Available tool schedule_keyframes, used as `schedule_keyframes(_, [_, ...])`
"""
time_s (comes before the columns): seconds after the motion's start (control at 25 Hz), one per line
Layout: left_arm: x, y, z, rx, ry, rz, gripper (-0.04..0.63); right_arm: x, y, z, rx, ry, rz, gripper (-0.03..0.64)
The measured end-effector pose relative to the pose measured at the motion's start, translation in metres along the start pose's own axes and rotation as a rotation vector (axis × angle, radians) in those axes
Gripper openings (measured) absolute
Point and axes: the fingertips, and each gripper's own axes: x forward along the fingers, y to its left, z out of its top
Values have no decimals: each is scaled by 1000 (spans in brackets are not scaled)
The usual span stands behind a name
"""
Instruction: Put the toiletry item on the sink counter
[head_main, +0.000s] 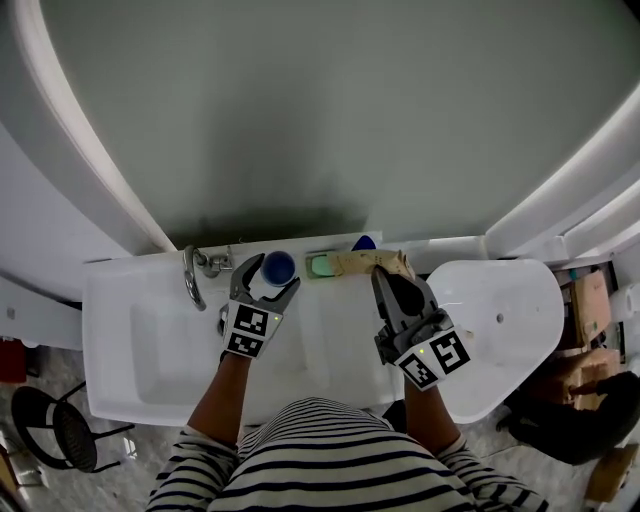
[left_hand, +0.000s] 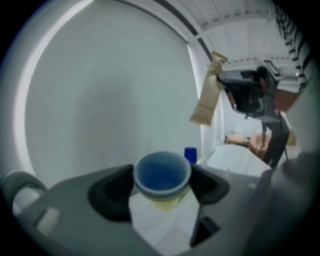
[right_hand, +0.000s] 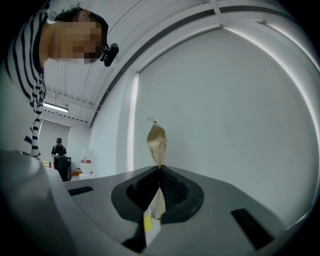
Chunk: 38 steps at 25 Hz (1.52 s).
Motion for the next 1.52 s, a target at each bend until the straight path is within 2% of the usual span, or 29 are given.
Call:
schedule_keyframes(0.4, [47,15,-44,-35,75,-20,353,24,-21,-15,7,37,-17,9])
schedule_keyframes(0.88, [85,29,-86,-61,118,-45,353,63,-34,-43,30,92,-6,9])
schedule_keyframes(1.16, [95,28,-103,-21,118,-62,353,73,-38,-51,35,119,-5,9])
schedule_keyframes(1.52, [98,25,-104,25,95,-77,354,79,-37,-59,37,138,-2,9])
